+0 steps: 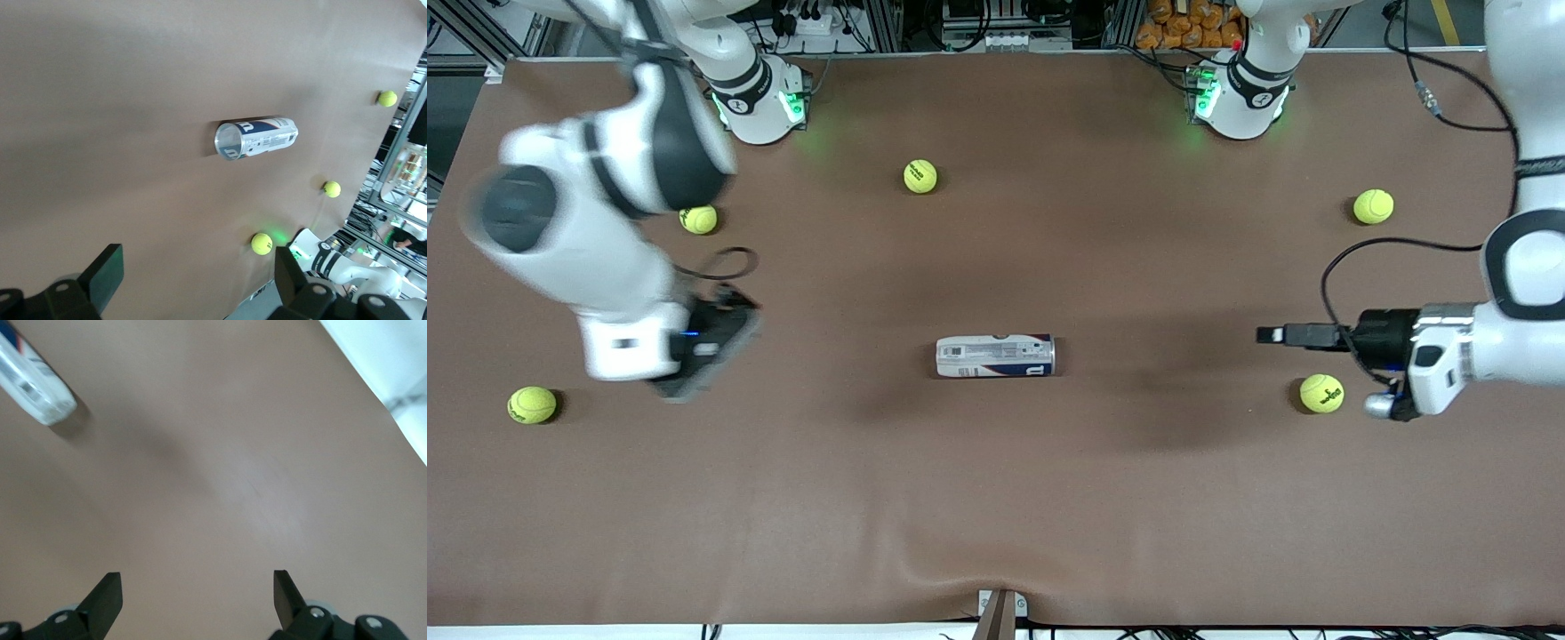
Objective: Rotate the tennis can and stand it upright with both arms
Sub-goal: 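Withdraw the right gripper while the left gripper reaches toward the can, then close the left gripper around the can's end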
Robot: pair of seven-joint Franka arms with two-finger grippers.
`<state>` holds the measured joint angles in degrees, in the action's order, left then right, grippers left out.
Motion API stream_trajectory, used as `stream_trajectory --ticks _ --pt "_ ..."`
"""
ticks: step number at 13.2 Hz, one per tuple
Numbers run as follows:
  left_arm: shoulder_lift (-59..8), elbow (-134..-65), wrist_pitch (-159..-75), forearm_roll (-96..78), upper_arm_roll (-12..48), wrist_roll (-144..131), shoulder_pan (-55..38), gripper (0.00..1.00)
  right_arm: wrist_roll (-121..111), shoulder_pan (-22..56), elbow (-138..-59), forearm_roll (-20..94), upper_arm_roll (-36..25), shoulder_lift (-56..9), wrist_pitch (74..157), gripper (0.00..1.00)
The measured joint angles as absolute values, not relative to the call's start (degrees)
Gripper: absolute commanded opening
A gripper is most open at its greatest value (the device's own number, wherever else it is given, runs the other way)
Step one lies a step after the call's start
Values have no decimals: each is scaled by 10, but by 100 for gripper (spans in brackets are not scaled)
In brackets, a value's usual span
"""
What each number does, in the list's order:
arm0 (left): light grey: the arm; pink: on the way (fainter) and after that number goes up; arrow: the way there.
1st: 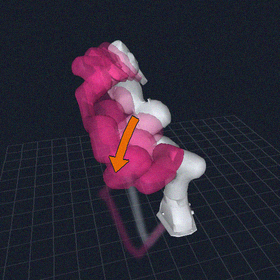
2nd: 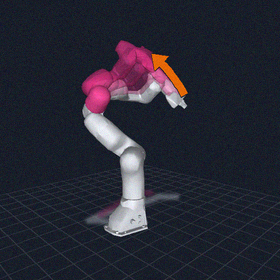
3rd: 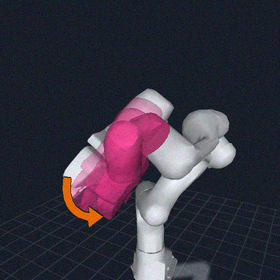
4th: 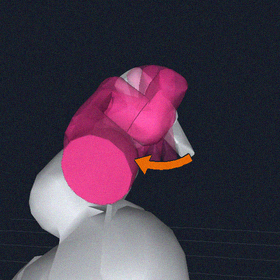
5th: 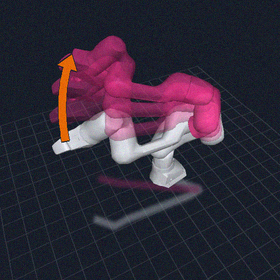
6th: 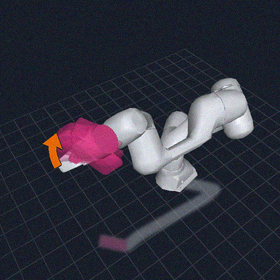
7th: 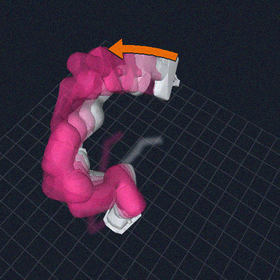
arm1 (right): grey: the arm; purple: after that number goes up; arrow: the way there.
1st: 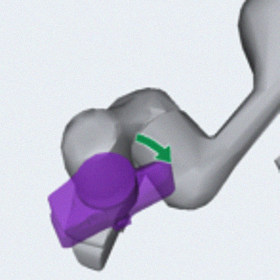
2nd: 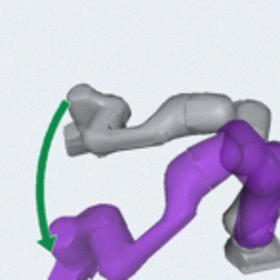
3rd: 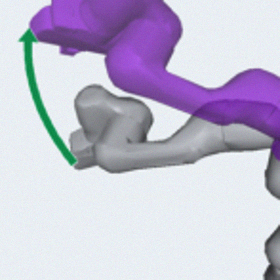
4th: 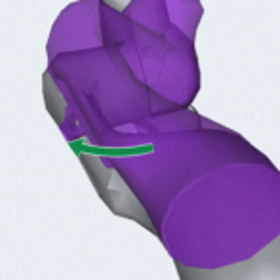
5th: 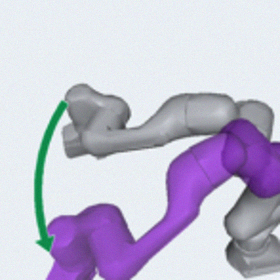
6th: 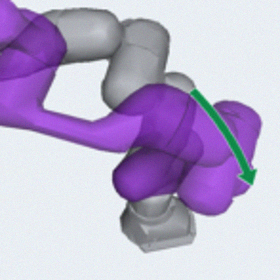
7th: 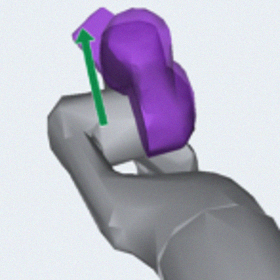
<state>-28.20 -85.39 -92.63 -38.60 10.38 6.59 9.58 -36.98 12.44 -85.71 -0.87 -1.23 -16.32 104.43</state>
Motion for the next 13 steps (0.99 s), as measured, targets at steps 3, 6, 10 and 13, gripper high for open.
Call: stream_trajectory --ticks 3,6,10,13 --pt "-297 -854 -942 -402 105 69 63 100 -369 60 -857 19 -22 -118 972 100" --pt "-313 -865 -975 -420 106 69 34 100 -345 17 -857 39 -42 -70 912 100" --pt "-342 -919 -1036 -511 107 108 18 100 -223 16 -859 41 -57 -19 844 100" --pt "-379 -940 -1078 -568 109 165 2 100 -149 18 -859 41 -88 -12 824 100"
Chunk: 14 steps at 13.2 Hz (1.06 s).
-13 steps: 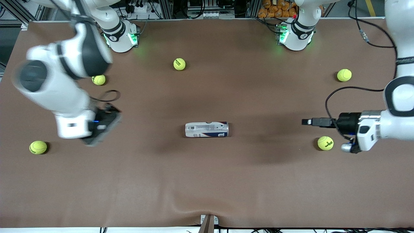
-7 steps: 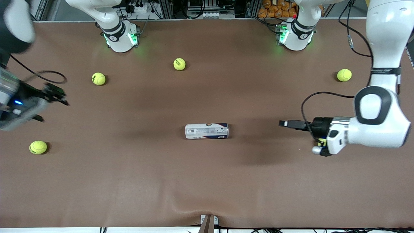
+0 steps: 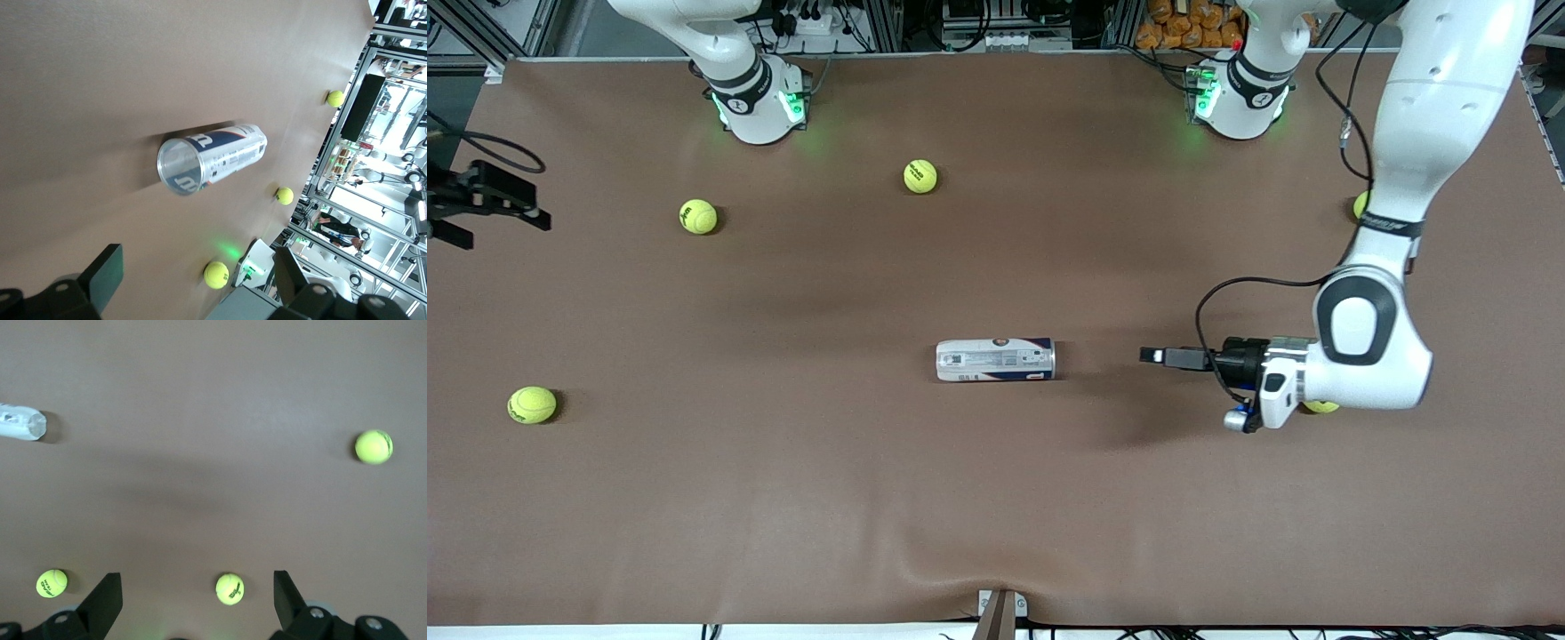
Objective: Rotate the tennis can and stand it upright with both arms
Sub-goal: 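Close the left gripper around the can's end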
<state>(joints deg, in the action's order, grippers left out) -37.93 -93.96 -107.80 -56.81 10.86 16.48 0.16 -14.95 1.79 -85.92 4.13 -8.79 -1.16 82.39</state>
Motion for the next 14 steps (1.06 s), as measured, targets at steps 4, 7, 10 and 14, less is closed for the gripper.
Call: stream_trajectory --ticks 4,7,10,14 --pt "-392 -972 -1147 -629 110 234 -55 100 -86 18 -858 38 -104 19 804 100" --pt "-404 -985 -1152 -665 109 278 -59 100 -58 18 -857 6 -103 35 773 100" --pt "-427 -987 -1155 -712 109 320 -65 100 -53 18 -852 1 -102 41 761 100" --pt "-442 -987 -1183 -777 110 341 -100 100 -51 19 -849 2 -101 41 763 100"
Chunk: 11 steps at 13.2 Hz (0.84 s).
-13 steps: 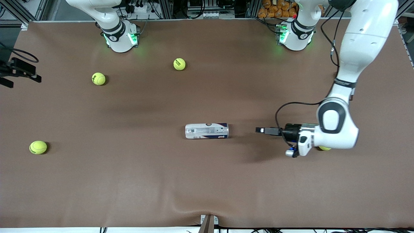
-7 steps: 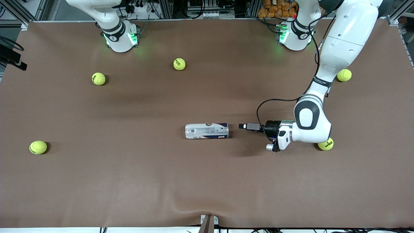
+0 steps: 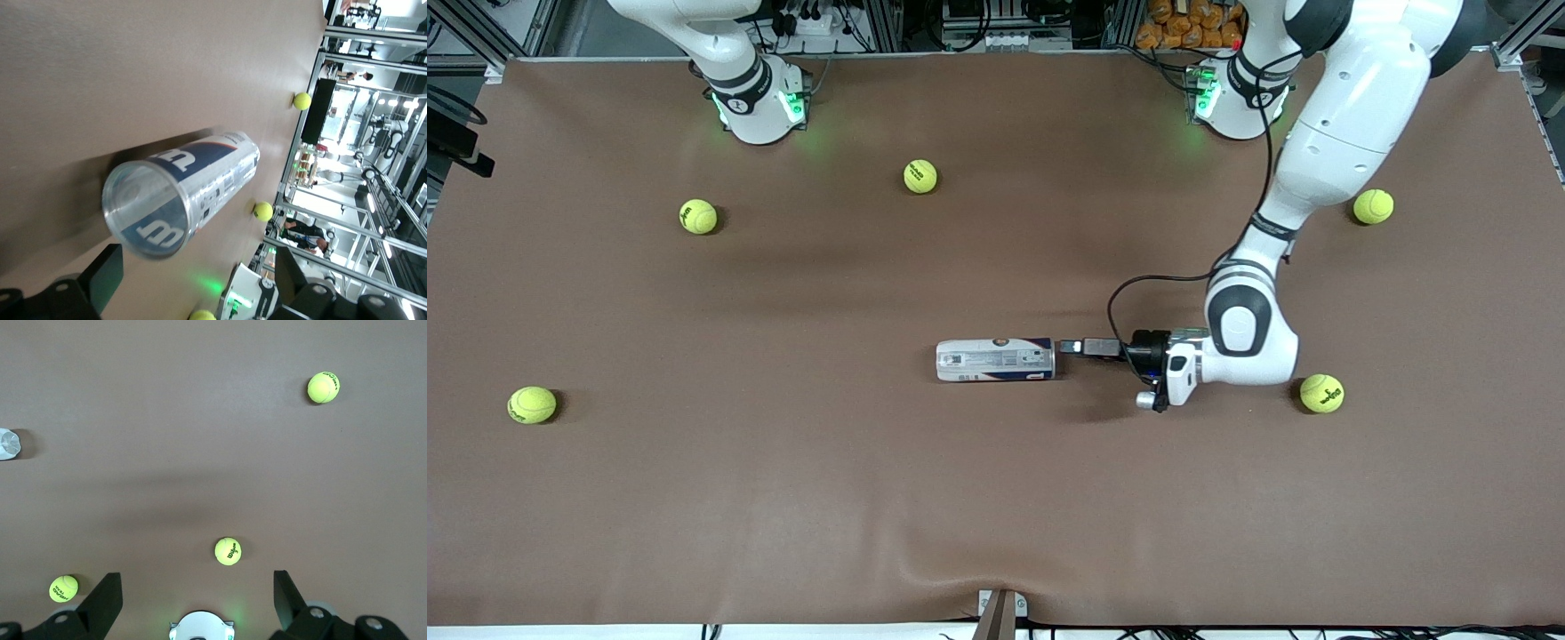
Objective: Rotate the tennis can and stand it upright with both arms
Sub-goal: 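Close the left gripper around the can's end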
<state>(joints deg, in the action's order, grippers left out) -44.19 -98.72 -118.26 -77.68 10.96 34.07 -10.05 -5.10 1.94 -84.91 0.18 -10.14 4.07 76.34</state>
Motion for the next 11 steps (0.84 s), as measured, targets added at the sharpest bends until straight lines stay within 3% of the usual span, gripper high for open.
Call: stream_trajectory --ticks 4,5,10,11 --pt "-449 -980 -1212 -802 109 341 -127 100 -50 19 -849 1 -102 35 764 100" --pt "-452 -976 -1213 -810 109 341 -130 95 -50 19 -849 1 -103 29 764 100" --pt "-463 -967 -1231 -825 109 342 -146 44 -50 19 -848 -1 -104 9 775 100" --pt "-467 -963 -1235 -825 109 349 -147 24 -50 19 -846 -1 -104 9 784 100"
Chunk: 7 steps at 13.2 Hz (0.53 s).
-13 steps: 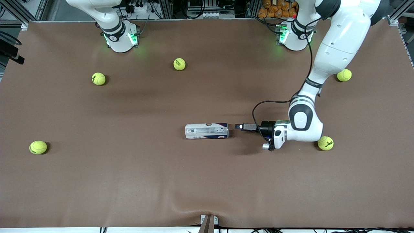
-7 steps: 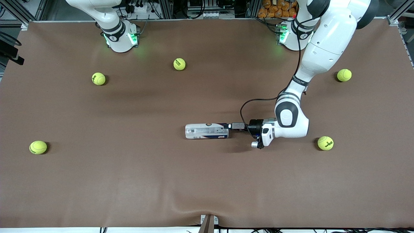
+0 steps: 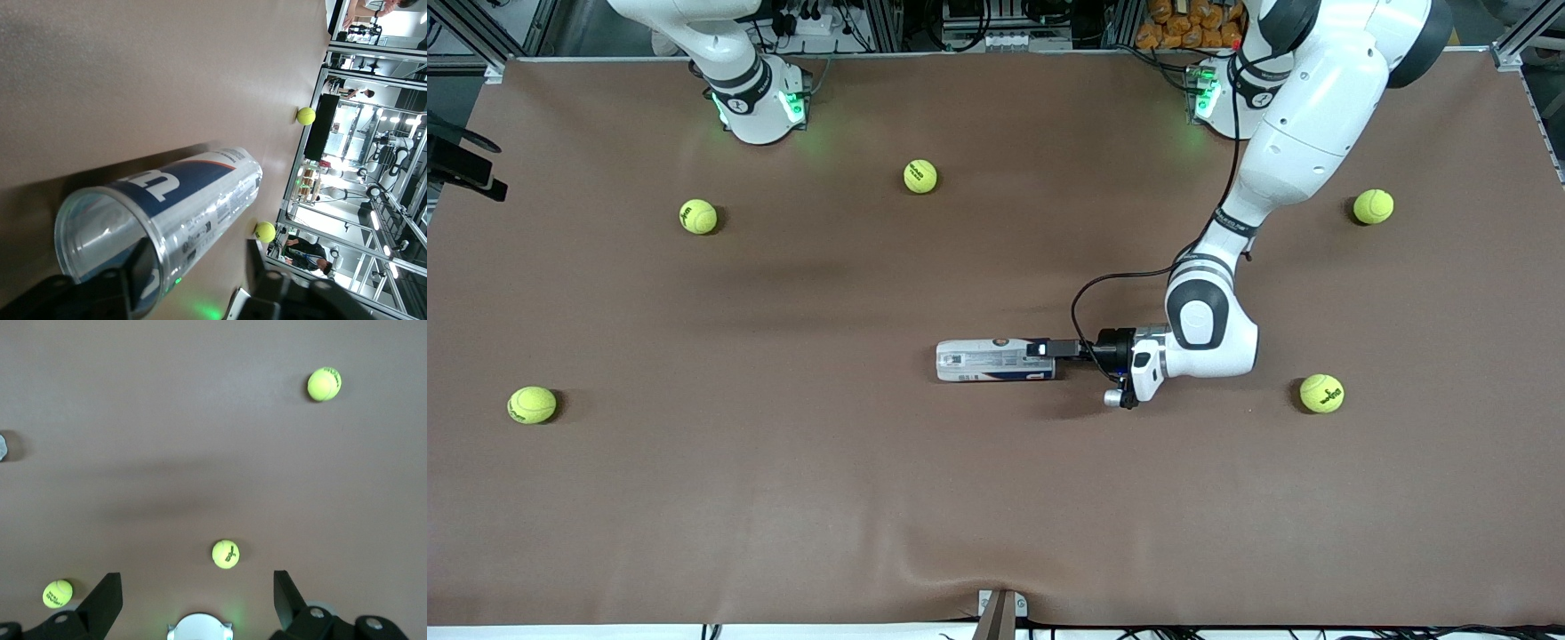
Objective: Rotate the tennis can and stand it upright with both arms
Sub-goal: 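Close the left gripper around the can's end, then lift the can with the left gripper and rotate it upright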
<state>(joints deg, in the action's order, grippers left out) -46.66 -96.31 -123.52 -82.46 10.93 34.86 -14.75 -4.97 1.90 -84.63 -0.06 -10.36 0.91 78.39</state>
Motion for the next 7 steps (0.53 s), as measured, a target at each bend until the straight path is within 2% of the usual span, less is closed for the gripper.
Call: stream_trajectory --ticks 1,2,7 --pt "-472 -960 -1237 -825 109 359 -148 5 -50 19 -844 -1 -104 9 791 100" --pt "-479 -957 -1237 -825 108 367 -148 0 -50 19 -842 -1 -104 10 793 100" --pt "-482 -919 -1236 -809 105 314 -146 0 -50 25 -839 -2 -97 9 792 100"
